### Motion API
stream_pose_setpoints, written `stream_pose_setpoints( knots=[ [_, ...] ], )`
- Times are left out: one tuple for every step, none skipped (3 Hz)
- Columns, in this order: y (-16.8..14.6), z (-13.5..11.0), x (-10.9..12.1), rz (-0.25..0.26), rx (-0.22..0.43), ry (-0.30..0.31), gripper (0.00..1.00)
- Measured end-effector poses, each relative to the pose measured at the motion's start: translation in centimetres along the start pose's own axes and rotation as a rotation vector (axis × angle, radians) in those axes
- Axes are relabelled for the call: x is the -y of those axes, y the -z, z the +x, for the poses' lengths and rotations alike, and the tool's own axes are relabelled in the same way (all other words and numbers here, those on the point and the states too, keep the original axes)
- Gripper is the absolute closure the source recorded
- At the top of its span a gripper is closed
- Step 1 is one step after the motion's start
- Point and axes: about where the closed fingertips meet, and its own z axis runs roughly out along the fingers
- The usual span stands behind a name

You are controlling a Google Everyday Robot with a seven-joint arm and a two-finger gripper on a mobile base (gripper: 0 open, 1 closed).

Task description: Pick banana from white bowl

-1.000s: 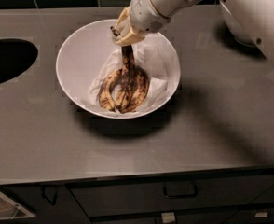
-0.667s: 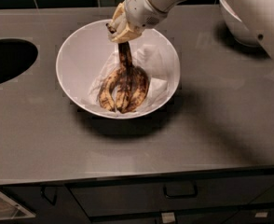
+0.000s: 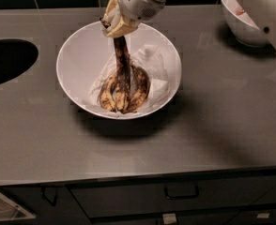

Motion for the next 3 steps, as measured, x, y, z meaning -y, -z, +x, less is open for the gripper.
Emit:
stream_pose_setpoints(
  knots=[
    [1.0, -1.6, 0.2, 0.009, -0.018, 0.033, 1.00],
    [2.1, -3.0, 0.3, 0.021, -0.036, 0.063, 1.00],
    [3.3, -4.4, 0.4, 0.033, -0.065, 0.088, 1.00]
  ],
)
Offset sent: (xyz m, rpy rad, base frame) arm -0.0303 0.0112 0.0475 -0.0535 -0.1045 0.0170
